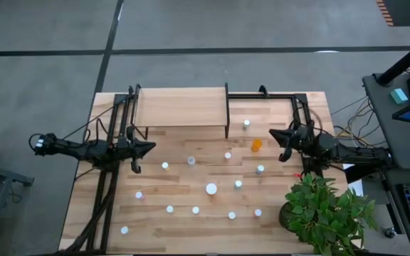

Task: Pick and place medicine bottles onto shelf by color
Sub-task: Put the white pill bottle on the shelf

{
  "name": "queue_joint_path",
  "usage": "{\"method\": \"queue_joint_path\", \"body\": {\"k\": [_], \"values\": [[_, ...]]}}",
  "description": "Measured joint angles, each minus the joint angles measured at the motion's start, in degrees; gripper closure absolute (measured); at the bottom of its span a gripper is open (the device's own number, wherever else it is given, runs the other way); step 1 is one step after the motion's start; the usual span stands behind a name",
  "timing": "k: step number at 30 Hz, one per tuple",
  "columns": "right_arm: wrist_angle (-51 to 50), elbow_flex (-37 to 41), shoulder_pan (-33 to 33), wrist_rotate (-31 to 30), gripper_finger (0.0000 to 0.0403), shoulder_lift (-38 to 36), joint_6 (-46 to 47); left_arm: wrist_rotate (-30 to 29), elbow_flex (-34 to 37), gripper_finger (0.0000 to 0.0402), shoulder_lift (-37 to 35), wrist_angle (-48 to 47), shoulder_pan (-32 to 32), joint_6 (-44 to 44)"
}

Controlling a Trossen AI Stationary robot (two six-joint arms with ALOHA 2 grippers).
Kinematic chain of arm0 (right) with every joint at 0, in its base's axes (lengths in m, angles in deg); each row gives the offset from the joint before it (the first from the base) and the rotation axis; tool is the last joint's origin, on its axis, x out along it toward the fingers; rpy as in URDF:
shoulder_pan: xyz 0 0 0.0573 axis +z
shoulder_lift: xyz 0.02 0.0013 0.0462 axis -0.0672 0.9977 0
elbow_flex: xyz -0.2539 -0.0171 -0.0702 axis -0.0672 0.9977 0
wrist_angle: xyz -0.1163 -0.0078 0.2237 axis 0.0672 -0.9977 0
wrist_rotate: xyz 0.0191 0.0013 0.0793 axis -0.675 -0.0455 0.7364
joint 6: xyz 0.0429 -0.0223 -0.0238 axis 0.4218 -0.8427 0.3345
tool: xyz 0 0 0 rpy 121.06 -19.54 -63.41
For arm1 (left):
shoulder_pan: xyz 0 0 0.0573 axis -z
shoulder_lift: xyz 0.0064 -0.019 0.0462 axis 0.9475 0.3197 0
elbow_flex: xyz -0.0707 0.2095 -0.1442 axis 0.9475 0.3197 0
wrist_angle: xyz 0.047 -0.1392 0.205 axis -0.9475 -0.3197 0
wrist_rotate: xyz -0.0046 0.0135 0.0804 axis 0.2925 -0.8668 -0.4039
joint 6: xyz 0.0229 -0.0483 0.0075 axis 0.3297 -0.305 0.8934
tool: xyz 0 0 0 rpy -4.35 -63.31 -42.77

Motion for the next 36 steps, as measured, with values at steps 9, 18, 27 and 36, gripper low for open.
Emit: {"method": "queue_joint_path", "body": {"k": [9,18,27,36], "values": [[11.1,0.0,0.0,-1.9,0.0394,2.1,23.9,0.0,0.0,0.0402,0.0,0.0,0.0,0.0],[32.2,-2.3,0.0,-3.7,0.0394,11.9,14.0,-0.1,0.0,0.0402,0.1,9.6,0.0,-0.3],[23.2,-20.3,0.0,-11.1,0.0394,27.2,8.8,9.8,-0.1,0.0402,0.4,39.8,0.0,-10.4],[4.2,-38.6,0.0,-11.2,0.0394,41.3,11.0,12.3,-5.5,0.0402,0.6,46.7,0.0,-10.6]]}}
